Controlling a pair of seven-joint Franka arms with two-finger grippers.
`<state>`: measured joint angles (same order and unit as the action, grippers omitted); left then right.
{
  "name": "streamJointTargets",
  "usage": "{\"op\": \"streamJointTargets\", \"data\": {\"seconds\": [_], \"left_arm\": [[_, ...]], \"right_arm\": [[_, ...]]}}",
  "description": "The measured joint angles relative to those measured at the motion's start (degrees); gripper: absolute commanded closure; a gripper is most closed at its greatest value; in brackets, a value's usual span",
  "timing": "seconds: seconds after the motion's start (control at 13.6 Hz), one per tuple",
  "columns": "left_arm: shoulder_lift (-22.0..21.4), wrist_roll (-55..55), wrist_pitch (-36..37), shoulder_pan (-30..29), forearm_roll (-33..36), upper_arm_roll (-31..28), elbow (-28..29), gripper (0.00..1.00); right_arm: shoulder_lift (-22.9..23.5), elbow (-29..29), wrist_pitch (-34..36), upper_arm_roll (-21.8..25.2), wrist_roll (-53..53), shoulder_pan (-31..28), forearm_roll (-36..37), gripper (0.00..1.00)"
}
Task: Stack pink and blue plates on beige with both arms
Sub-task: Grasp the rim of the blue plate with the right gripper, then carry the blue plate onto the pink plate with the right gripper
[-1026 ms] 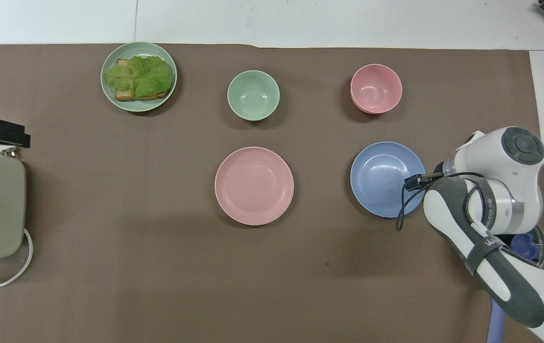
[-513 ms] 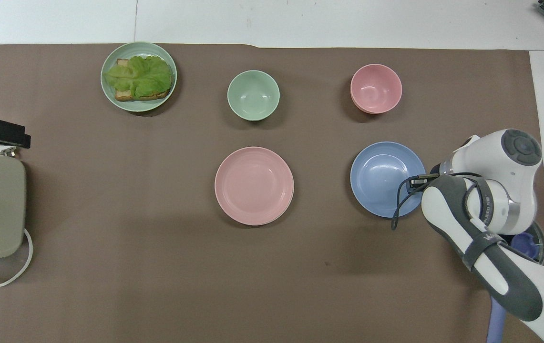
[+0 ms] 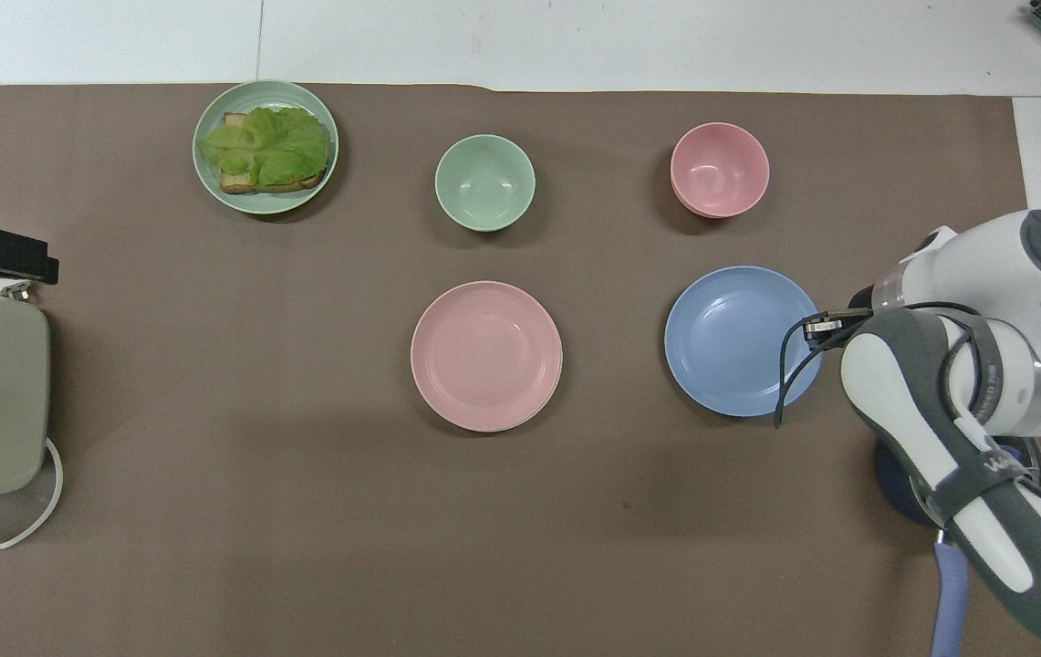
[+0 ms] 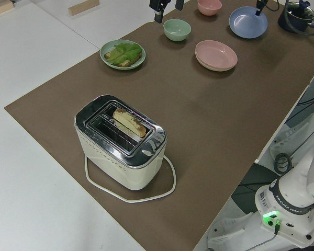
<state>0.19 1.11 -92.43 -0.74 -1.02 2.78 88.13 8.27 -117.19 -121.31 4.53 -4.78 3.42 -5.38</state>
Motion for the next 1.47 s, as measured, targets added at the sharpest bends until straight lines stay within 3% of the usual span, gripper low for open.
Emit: {"op": "streamJointTargets", "data": {"seconds": [0.37,0.73,1.1,1.47], "left_arm": [[0.0,0.0,0.0,0.0,0.0,0.0,0.0,0.00],[0.0,0.0,0.0,0.0,0.0,0.0,0.0,0.00],[0.0,0.0,0.0,0.0,0.0,0.0,0.0,0.00],[0.0,0.0,0.0,0.0,0.0,0.0,0.0,0.00]], "right_arm": [[-6.3,1.5,7.9,-0.3,-0.1,0.5,0.0,1.00],[-7.8,6.1,12.5,-0.5,4.5,5.2,-1.6,1.00],[-7.0,6.3,7.9,-1.1,19.2,15.3,-4.2,1.00],[-2.3,6.2,-1.6,-1.1,28.5,23.4,-12.1,1.00]]}}
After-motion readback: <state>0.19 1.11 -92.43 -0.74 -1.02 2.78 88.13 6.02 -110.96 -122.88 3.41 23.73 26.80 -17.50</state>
